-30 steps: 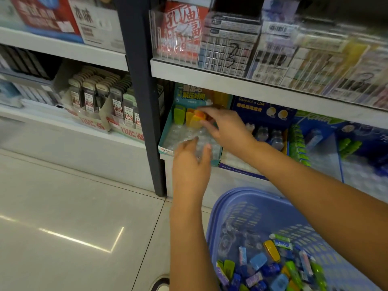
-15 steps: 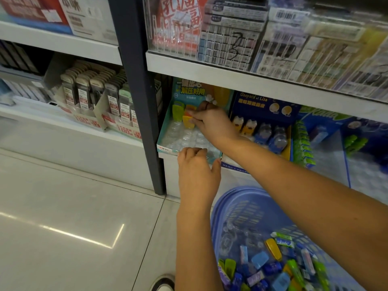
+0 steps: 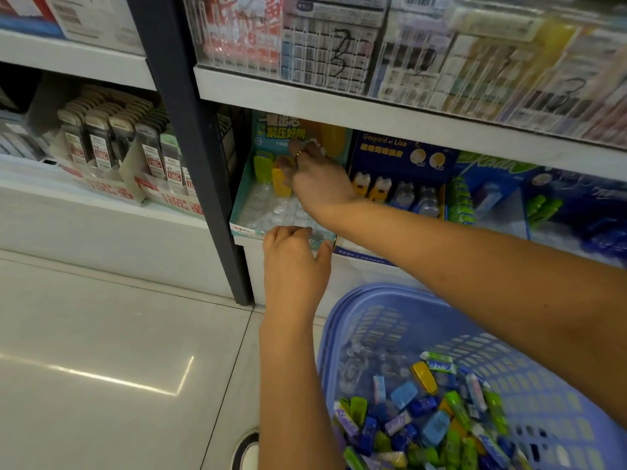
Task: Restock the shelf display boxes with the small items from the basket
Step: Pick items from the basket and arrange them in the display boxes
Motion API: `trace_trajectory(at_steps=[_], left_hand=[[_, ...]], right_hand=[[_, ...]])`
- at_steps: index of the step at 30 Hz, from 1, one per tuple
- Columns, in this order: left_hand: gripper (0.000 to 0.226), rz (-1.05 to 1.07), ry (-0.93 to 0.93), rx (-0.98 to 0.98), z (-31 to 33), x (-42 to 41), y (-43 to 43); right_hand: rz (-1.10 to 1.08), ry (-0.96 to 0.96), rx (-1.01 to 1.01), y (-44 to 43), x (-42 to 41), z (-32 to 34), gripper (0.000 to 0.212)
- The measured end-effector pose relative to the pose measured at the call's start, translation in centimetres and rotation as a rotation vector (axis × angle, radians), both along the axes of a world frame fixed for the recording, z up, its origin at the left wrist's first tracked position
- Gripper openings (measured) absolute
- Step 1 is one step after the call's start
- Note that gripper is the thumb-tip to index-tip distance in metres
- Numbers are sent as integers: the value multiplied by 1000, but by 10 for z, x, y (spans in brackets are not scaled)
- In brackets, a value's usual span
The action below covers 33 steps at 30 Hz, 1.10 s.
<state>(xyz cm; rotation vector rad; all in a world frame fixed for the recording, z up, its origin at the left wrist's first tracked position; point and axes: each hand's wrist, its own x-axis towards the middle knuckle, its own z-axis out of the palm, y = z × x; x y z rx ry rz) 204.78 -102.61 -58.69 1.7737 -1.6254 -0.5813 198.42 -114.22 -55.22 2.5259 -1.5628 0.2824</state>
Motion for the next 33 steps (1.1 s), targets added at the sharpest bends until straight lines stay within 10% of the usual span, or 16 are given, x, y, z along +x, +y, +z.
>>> trace_trajectory(at_steps=[7,10,21,24,33], left_hand=[[30,94,83,-202,31,6,15],[25,37,127,-239,43,-4,27],[15,-749,-441,805,-93,-118,80],[24,-752,-526,918,-127,-116,94],[28,-622,-547,1100,-169,-118,109]], right_hand=[[-3,-20,201,33,-21,23,46],[-13,-336,81,87,-67,29,24],[-506,-55,1050,255,-253,-163,17],[-488,-95,1112,272,-261,-199,43],[-87,-248,1177,275,-200,-237,32]])
